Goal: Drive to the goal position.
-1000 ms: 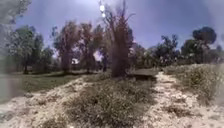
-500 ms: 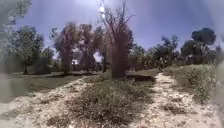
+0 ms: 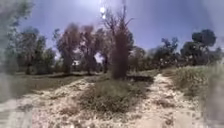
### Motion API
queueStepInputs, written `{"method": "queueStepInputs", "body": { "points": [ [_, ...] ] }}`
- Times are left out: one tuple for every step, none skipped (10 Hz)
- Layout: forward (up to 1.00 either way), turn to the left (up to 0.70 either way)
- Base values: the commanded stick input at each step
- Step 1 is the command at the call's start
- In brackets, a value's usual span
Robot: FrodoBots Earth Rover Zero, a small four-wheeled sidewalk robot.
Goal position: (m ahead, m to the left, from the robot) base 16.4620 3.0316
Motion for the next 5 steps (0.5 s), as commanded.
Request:
{"method": "queueStepInputs", "body": {
  "points": [
    [-0.85, 0.00],
    [-0.85, 0.00],
    [-0.85, 0.00],
    [-0.59, 0.00],
    [0.00, 0.05]
  ]
}}
